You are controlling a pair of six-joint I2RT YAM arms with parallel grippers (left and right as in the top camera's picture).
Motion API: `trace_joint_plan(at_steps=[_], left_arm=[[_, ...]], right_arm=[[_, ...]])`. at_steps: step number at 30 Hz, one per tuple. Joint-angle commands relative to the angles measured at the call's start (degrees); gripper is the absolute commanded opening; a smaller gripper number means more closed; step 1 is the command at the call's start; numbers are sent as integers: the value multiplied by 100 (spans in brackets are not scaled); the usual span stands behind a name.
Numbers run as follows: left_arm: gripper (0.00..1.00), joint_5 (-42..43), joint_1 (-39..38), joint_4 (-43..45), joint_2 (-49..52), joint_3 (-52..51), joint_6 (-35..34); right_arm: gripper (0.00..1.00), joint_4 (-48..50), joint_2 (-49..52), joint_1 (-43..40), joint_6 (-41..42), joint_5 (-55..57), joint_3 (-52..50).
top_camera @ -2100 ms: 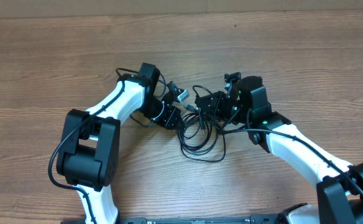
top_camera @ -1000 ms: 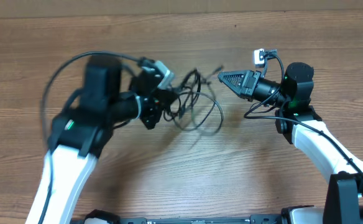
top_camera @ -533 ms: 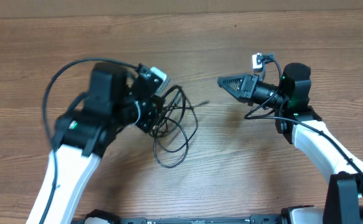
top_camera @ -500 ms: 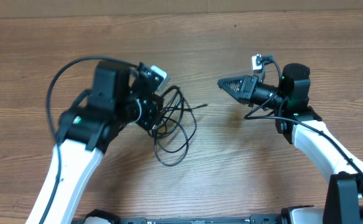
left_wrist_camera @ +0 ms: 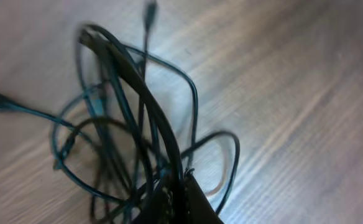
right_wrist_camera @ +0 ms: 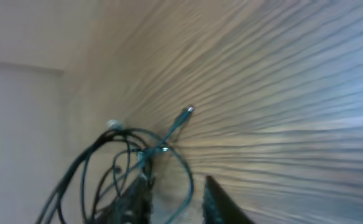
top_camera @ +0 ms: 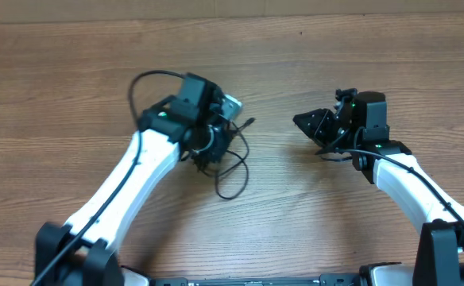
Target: Untangle cables
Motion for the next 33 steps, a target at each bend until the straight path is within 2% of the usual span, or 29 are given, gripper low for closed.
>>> trace_joint_plan(at_steps=[1,2,3,5,15,17,18,20,21,22,25,28,30,33], left_arm=[[4,271,-20,-20,457,20,149],[4,87,-20,-20,616,20,-37],[4,-39,-20,-20,752,20,-175],[4,-55,-22,-31,883,20,-208],[9,-42,-31,-94,986,-2,-398],[15,-44,-57,-92,1019,-61,-398],[19,-44,-72,-92,1036,-85,-398],[36,-50,-98,-140,1095,-98,-398],[60,-50,-109,-188,1102,-96,-433],[68,-55,-114,-262,1099,-70,-560],[70,-72,-101,-640,1019,243,-719],[66,-282,-92,-1268,857,929,-957],[62,-455,-94,-1572,776,1349,-1139],[48,-514,-98,-1864,715,1915,-1423]], right_arm=[[56,-129,-144,-28,-149,675,70],[65,-190,-144,-28,-149,678,70],[83,-249,-144,-28,-146,678,70],[100,-315,-144,-28,-149,678,70],[100,-391,-144,-28,-146,675,70],[100,-391,-144,-28,-146,675,70],[100,-391,-144,-28,-146,678,70],[100,-391,-144,-28,-146,678,70],[100,-391,-144,-28,-146,678,70],[100,-391,-144,-28,-146,678,70],[100,-391,-144,-28,-146,678,70],[100,-391,-144,-28,-146,678,70],[100,-393,-144,-28,-146,675,70],[100,-391,-144,-28,-146,675,70]])
